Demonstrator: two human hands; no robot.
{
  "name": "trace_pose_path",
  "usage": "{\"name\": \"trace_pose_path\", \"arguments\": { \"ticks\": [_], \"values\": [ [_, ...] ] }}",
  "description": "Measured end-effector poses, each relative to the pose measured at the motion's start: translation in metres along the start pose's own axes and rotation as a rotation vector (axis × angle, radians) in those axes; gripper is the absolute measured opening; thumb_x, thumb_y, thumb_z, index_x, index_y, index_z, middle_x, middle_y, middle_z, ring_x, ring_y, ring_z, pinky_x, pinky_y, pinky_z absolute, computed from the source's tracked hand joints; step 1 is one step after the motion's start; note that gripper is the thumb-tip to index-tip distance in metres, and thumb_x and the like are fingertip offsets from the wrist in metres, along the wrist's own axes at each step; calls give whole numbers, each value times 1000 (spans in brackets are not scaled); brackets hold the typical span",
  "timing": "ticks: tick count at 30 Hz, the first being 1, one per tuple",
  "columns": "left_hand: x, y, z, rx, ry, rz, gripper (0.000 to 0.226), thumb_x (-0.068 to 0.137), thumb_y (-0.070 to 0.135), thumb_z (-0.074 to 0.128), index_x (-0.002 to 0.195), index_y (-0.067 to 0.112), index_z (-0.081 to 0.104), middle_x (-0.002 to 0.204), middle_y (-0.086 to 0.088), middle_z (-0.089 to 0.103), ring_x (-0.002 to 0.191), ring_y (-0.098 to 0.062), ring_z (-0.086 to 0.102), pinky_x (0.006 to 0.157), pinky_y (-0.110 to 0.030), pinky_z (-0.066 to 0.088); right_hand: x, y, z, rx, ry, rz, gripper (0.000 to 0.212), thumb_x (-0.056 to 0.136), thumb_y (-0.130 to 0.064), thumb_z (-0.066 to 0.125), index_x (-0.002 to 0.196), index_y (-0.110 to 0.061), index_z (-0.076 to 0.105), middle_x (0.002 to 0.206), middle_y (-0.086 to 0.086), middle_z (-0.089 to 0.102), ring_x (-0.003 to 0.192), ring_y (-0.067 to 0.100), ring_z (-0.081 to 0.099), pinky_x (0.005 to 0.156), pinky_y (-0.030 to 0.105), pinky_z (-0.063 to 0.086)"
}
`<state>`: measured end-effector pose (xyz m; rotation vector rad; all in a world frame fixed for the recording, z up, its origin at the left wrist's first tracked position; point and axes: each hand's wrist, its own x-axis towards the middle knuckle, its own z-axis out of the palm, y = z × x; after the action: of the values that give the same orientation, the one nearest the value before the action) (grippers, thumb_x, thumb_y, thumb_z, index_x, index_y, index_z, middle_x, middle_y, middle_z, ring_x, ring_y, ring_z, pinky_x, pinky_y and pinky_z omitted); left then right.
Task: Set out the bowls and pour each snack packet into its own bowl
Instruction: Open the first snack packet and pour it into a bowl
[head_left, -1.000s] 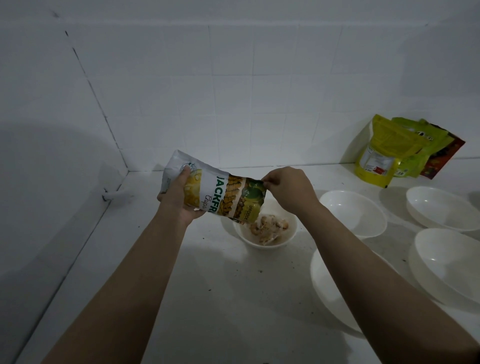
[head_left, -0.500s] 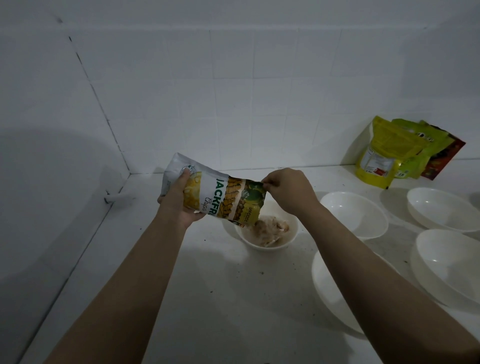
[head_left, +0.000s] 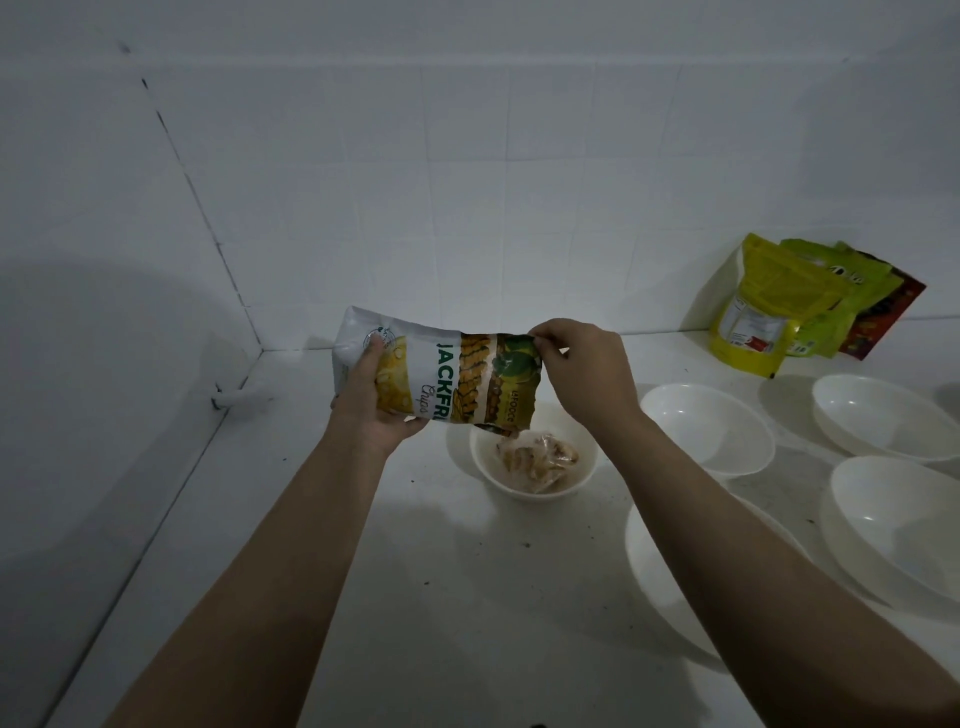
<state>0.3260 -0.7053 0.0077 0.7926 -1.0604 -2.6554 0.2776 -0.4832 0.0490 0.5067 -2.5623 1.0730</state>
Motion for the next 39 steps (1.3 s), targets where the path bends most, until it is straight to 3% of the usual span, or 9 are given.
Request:
{"name": "trace_pose_path", "arguments": {
  "ticks": [3,14,18,21,23,27,31,35,39],
  "values": [
    [-2,-6,6,-31,-34,-31,62,77,43,78,129,19,56,122,-14,66,107,-36,63,74,-55,55,-4,-2,-7,40,42,7,23,99,-17,51,105,-18,73,87,-6,71,75,9,59,60,6,36],
    [-17,-35,35,-82,-99,-94,83,63,40,89,134,22,49,123,-17,65,106,-41,64,70,-57,54,-32,7,-47,21,194,40,23,96,-11,53,104,-14,74,80,-5,67,74,10,58,60,6,36],
    [-24,-53,48,-61,-103,-125,79,64,41,88,131,18,52,122,-17,65,105,-41,63,70,-58,55,-43,23,-62,-16,221,62,22,96,-10,54,103,-14,75,81,-3,68,75,11,58,60,7,36],
    [-28,-66,61,-83,-88,-127,99,48,40,95,133,20,48,124,-18,62,106,-42,62,70,-59,54,-44,37,-75,-7,228,69,22,96,-10,54,103,-13,75,85,-2,69,79,12,60,67,15,41],
    [-28,-76,73,-91,-83,-135,115,32,39,99,134,23,47,125,-18,61,106,-43,62,72,-60,53,-41,49,-85,-1,222,66,22,96,-10,54,102,-14,75,82,-5,68,76,11,59,63,9,39],
    [-27,-96,98,-111,-54,-105,102,45,37,96,133,21,47,123,-18,62,104,-43,63,70,-58,54,-27,73,-106,-1,189,50,23,95,-8,53,102,-13,75,77,-5,65,64,1,54,57,2,36],
    [-22,-122,120,-137,-27,-103,118,29,38,100,133,24,46,125,-18,61,104,-43,63,71,-59,53,-14,104,-122,-19,145,36,22,95,-8,54,101,-11,75,75,-6,63,63,3,53,57,3,37],
    [-27,-149,138,-123,-5,-59,82,66,39,88,133,20,47,121,-17,64,105,-39,64,71,-57,55,-3,133,-132,-6,76,22,23,95,-8,54,102,-11,75,82,0,70,73,11,59,58,3,38],
    [-28,-167,138,-154,24,-34,80,69,37,86,135,18,45,120,-17,65,105,-39,65,70,-55,56,6,150,-133,34,10,10,23,96,-9,53,103,-11,75,86,1,71,78,12,60,58,3,37]
  ]
}}
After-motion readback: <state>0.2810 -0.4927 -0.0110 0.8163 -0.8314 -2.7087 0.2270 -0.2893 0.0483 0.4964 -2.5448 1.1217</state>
